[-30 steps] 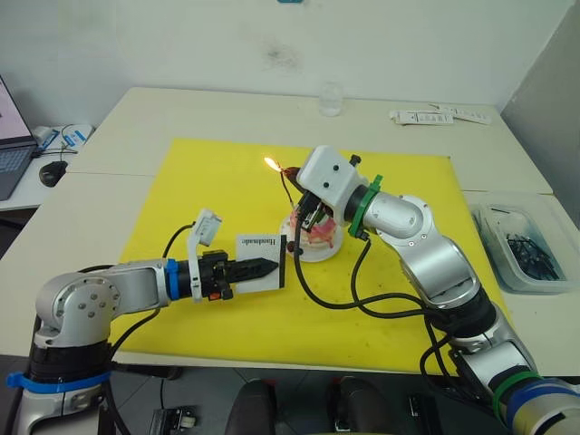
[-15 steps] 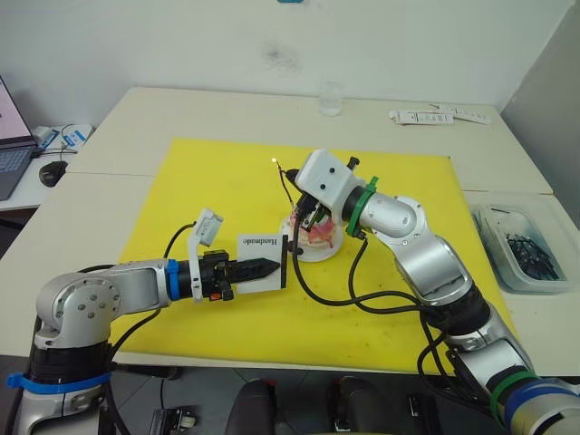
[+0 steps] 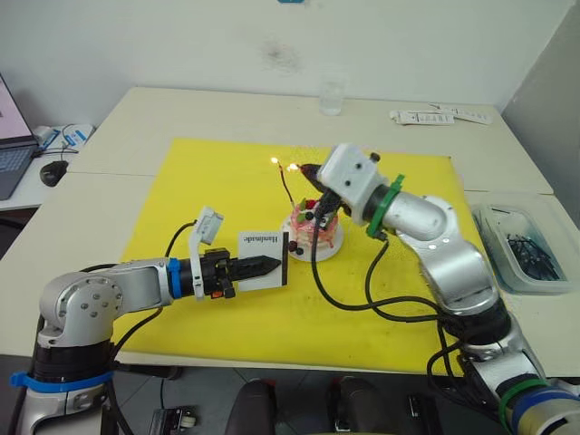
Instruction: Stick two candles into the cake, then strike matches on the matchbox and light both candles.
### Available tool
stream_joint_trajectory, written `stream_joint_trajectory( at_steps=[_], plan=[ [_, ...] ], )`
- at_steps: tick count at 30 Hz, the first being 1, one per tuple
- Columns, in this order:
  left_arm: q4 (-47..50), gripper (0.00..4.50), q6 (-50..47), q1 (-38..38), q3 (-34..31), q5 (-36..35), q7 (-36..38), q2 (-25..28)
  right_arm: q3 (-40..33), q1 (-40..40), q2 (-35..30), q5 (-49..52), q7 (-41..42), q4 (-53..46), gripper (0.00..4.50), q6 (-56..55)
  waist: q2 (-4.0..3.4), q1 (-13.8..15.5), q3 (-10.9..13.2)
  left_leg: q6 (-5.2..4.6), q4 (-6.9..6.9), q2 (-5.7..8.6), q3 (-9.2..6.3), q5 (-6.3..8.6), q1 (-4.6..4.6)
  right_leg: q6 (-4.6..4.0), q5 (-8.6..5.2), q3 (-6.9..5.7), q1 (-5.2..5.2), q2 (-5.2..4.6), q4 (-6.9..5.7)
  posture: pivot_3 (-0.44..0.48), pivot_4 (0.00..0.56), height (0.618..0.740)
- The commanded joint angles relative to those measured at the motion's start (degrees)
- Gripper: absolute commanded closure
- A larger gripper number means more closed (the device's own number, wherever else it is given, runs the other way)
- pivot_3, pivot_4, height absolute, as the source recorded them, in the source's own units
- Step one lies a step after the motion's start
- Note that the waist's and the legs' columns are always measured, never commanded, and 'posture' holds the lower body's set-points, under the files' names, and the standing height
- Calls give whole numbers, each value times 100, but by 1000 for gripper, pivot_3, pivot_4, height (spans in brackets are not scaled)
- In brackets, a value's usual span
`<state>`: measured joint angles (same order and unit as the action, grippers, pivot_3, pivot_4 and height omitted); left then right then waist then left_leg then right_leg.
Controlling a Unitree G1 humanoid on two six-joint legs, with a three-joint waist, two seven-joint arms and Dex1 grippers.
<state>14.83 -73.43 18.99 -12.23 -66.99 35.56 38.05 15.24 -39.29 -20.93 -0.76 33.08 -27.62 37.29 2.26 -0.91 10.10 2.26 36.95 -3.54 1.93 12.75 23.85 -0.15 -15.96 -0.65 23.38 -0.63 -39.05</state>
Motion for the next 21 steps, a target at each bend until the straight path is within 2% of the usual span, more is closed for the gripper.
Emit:
stream_joint_trajectory(
  at_steps=[1, 5, 11, 16, 21],
  plan=[
    [109, 4500, -22, 162, 65, -164, 30, -70, -474, 215, -353, 754, 592, -882, 4465, 520, 0, 10, 0, 0, 0, 0, -1, 0, 0, 0, 0, 0, 0, 0, 0, 0, 150, 740],
    [131, 4500, -98, 272, 183, -282, 80, -128, -1085, 662, -913, 1376, 849, -1524, 4465, 1323, 0, 10, 0, 0, 1, 1, -1, 0, -1, 0, 0, 0, -3, 0, 1, 0, 150, 740],
    [189, 4500, -176, 393, 312, -454, 113, -218, -2246, 1699, -1823, 1372, 595, -1784, 4465, 1859, 0, 63, 0, 0, 2, 6, 1, 0, -2, 20, -12, 2, -5, 0, 3, 0, 150, 740],
    [242, 4500, -133, 412, 457, -451, 15, -382, -3397, 2872, -2128, 707, -101, -1154, 4465, 1490, 0, 79, 0, -1, 2, 8, 2, 0, -1, 25, -15, 4, -6, 18, 6, 0, 150, 740],
    [389, 4500, -84, 299, 547, -458, -132, -574, -3999, 3210, -1999, 215, -963, -18, 4465, 929, -1, 48, 0, -1, 4, 11, 13, 0, -4, 26, -15, 17, -6, 23, 5, 0, 150, 740]
  ],
)
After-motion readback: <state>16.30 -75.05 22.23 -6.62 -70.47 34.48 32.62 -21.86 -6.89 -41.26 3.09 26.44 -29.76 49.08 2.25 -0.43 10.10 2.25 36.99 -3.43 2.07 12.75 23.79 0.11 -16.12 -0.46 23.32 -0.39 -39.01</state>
